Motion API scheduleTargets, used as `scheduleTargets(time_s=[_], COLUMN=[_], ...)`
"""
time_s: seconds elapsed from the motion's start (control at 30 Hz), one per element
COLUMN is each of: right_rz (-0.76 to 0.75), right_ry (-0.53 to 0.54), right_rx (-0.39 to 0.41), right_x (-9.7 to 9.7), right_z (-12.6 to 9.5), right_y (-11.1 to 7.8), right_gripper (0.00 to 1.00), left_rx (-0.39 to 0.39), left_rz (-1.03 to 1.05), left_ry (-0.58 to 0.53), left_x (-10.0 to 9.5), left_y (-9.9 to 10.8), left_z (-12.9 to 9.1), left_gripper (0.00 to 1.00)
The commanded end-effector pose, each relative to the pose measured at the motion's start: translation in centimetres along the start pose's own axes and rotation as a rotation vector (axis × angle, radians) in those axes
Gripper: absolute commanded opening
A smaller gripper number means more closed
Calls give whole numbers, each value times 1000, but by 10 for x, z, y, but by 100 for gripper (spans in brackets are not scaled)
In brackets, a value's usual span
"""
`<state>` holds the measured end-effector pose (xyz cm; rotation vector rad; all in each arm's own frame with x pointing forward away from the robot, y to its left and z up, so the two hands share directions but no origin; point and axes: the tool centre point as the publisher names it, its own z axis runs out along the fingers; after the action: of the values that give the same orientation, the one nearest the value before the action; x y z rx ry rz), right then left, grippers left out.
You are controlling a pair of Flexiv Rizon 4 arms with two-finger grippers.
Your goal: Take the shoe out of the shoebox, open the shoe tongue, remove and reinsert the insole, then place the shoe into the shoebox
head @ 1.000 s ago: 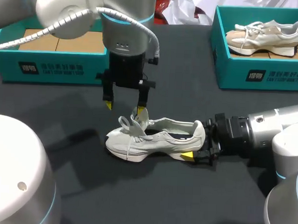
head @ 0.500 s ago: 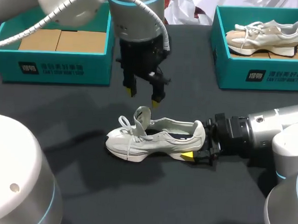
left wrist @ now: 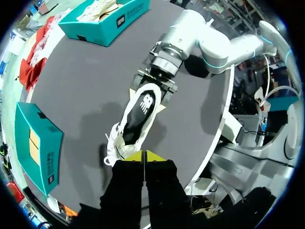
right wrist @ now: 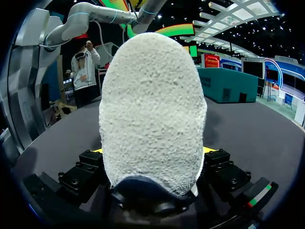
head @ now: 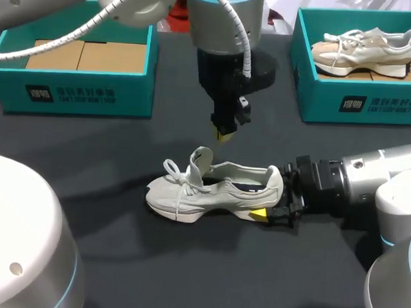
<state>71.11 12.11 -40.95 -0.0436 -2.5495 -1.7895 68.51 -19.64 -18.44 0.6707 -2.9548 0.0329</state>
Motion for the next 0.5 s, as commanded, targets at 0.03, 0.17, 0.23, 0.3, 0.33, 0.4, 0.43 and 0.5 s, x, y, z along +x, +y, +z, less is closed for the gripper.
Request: scheduleTargets(time_s=[0.03, 0.17, 0.23, 0.3, 0.33, 0.4, 0.43, 0.5], right_rz=[1, 1, 1, 1, 1, 1, 1, 1], right_ry=[-1, -1, -1, -1, -1, -1, -1, -1], right_rx=[5, 5, 5, 5, 5, 5, 5, 5], right_x=[0, 0, 0, 0, 0, 0, 0, 0], right_z=[1, 1, 1, 1, 1, 1, 1, 1], right_y=[-1, -1, -1, -1, -1, -1, -1, -1], right_gripper=[0, 0, 0, 0, 0, 0, 0, 0], left_rx=[-72, -72, -60, -45, -30, -9, -7, 15], left_rz=[307, 307, 342, 395, 401, 432, 436, 417], left_ry=[11, 11, 25, 26, 20, 26, 29, -41], left_x=[-2, -2, -2, -1, 0, 2, 3, 3], left_y=[-7, -7, -7, -10, -10, -15, -17, -23], left_z=[0, 0, 5, 14, 18, 26, 31, 38], left_gripper=[0, 0, 0, 0, 0, 0, 0, 0])
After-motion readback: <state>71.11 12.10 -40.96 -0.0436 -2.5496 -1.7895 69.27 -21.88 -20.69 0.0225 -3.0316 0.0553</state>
